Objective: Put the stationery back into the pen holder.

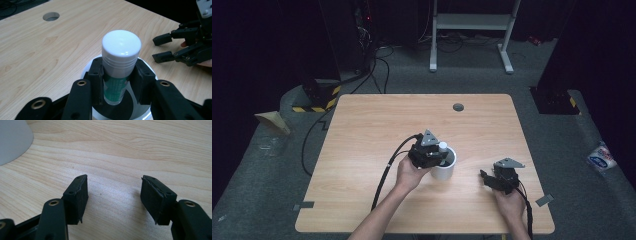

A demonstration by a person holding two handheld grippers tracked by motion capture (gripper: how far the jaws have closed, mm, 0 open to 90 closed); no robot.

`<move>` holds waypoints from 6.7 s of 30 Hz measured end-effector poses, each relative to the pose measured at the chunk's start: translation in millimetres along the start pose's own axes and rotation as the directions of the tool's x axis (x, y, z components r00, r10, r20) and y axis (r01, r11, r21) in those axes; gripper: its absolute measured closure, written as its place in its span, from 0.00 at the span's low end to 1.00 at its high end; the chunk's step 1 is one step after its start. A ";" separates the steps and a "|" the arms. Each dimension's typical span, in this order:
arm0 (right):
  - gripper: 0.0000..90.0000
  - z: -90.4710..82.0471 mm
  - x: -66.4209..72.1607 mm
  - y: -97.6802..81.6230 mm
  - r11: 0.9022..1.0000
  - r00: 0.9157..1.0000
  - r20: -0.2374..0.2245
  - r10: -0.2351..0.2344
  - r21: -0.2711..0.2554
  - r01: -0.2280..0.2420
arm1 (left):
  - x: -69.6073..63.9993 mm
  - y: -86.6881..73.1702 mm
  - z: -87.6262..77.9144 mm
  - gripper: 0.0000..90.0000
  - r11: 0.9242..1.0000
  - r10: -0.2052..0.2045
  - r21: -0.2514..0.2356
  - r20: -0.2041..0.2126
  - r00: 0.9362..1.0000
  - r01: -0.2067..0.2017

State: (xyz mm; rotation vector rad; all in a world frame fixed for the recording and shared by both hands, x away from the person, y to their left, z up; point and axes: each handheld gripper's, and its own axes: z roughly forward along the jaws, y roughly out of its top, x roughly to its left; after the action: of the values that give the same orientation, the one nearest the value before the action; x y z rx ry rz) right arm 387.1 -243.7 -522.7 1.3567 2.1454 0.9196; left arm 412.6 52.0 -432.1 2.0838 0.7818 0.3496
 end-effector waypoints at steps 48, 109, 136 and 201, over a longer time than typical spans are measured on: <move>0.43 0.0 0.2 0.0 1.000 1.000 0.000 0.003 0.001 -0.003 | 12.2 -17.3 -35.0 0.47 0.991 -0.073 -0.117 -0.026 0.997 0.069; 0.43 0.2 0.2 0.0 1.000 1.000 0.001 0.001 0.000 -0.001 | 60.6 -82.6 -111.4 0.45 0.959 -0.257 -0.167 -0.178 0.950 0.228; 0.43 0.1 0.2 0.0 1.000 1.000 0.001 0.001 0.000 -0.001 | 63.9 -125.9 -106.3 0.42 0.953 -0.302 -0.111 -0.231 0.925 0.284; 0.43 0.0 0.5 -0.1 1.000 1.000 0.002 0.003 0.001 -0.003 | 67.7 -159.2 -59.5 0.35 0.965 -0.232 0.026 -0.384 0.894 0.261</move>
State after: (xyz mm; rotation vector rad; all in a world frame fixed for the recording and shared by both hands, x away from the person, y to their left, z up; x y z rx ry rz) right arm 386.9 -243.2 -522.8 1.3615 2.1430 0.9185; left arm 370.2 202.2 -527.6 1.9796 1.2960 0.5992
